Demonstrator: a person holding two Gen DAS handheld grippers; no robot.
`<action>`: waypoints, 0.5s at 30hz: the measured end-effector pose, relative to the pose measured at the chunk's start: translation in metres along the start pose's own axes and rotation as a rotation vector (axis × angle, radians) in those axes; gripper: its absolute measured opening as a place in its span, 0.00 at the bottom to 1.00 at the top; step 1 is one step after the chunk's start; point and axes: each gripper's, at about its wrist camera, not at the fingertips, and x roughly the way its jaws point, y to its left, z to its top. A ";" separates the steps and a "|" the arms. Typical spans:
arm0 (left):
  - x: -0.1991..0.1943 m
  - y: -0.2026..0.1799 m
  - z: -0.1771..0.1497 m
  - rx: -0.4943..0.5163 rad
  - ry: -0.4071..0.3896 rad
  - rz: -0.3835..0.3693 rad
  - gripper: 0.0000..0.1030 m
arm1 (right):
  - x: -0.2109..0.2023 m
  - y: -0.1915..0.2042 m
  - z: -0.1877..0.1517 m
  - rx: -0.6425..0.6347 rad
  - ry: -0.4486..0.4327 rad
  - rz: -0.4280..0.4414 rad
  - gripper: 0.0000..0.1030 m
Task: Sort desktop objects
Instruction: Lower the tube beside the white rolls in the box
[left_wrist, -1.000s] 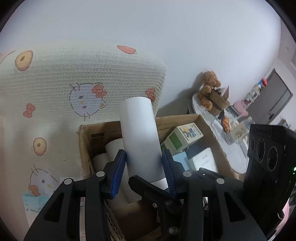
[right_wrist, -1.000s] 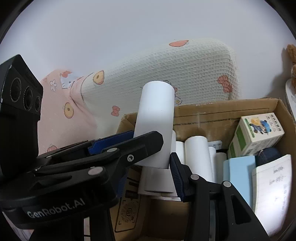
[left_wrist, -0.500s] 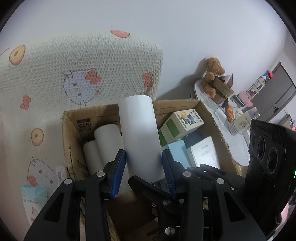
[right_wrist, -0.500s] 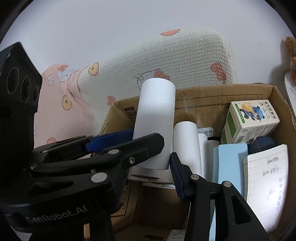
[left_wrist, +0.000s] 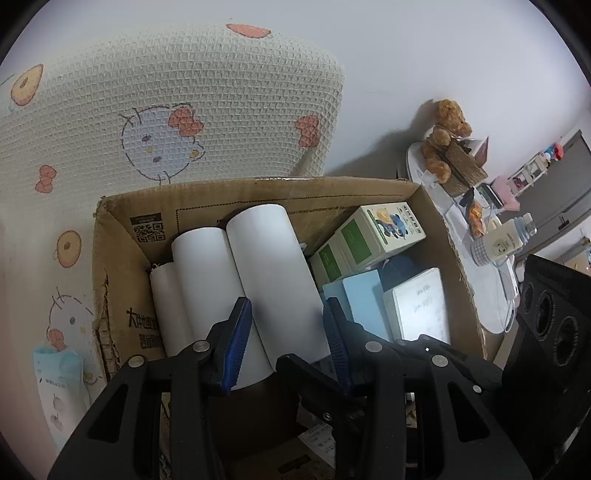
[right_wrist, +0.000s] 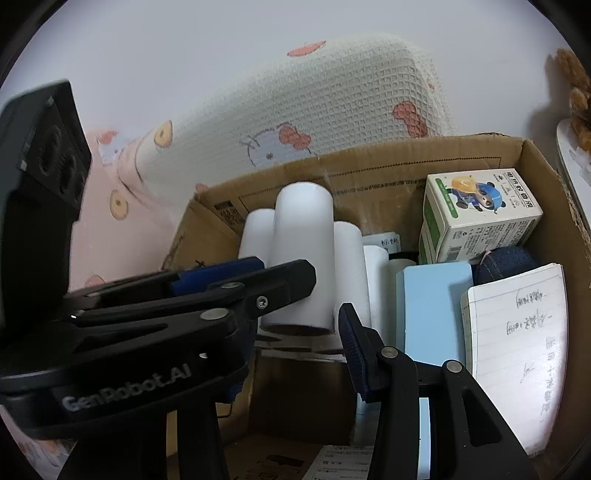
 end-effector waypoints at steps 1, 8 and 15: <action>0.000 0.000 0.000 0.001 0.001 0.001 0.43 | -0.001 -0.002 0.000 0.006 -0.002 0.014 0.41; -0.016 0.005 0.006 -0.023 -0.056 -0.023 0.43 | -0.006 0.001 -0.002 -0.017 -0.007 0.019 0.41; -0.028 0.021 0.016 -0.042 -0.104 -0.022 0.43 | -0.019 0.002 0.009 -0.012 -0.050 0.026 0.42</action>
